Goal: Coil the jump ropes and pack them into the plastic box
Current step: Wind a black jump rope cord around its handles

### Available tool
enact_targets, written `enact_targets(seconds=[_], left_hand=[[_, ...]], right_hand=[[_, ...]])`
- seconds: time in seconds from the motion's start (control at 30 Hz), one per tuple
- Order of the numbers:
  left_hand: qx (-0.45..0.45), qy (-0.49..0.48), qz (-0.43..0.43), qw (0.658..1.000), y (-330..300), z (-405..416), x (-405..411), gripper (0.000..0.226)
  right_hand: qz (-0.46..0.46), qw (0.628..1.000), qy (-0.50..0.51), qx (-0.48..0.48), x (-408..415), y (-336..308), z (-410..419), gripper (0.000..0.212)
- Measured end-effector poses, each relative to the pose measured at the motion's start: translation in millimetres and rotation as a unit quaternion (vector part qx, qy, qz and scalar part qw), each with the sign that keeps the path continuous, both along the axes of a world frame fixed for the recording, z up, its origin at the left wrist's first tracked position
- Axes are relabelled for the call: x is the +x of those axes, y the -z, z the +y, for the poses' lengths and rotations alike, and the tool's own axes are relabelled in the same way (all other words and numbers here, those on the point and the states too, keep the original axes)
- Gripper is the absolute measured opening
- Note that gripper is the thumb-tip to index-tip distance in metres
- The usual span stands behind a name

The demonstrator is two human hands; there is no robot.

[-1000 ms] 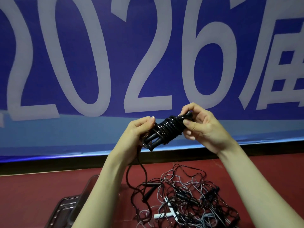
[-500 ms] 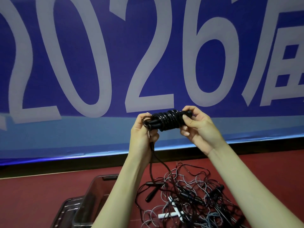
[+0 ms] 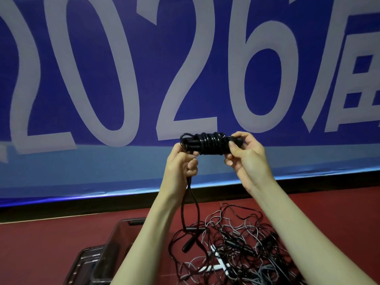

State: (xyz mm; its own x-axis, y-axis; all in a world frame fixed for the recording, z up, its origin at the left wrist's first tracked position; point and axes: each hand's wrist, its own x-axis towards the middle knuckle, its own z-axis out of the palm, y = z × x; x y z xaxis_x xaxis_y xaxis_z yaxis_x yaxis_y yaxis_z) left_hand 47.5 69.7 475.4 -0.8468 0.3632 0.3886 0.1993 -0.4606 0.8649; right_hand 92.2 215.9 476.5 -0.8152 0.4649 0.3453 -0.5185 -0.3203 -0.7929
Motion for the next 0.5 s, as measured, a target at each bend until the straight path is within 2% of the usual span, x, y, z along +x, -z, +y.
enact_targets(seconds=[0.1, 0.17, 0.23, 0.4, 0.5], left_hand=[[-0.025, -0.021, 0.052, 0.998, -2.1, -1.8, 3.0, 0.015], [-0.048, -0.107, 0.081, 0.990, -3.1, -0.9, 5.9, 0.025], [-0.033, -0.190, 0.086, 0.978, -3.6, -0.7, 6.7, 0.030], [-0.036, -0.219, 0.118, 0.968, -3.4, -4.8, 3.2, 0.036], [-0.058, -0.226, 0.129, 0.964, -2.3, -3.2, 4.5, 0.038]], right_hand=[[0.049, 0.986, 0.059, 0.146, 1.5, 0.5, 3.2, 0.024], [0.069, 0.971, 0.060, 0.220, 3.4, 2.5, 1.8, 0.018], [0.069, 0.963, 0.009, 0.260, 8.3, 3.4, -1.1, 0.012], [0.027, 0.946, -0.086, 0.311, 20.5, -4.0, -0.2, 0.035], [0.005, 0.935, -0.089, 0.344, 20.4, -5.8, 3.3, 0.073]])
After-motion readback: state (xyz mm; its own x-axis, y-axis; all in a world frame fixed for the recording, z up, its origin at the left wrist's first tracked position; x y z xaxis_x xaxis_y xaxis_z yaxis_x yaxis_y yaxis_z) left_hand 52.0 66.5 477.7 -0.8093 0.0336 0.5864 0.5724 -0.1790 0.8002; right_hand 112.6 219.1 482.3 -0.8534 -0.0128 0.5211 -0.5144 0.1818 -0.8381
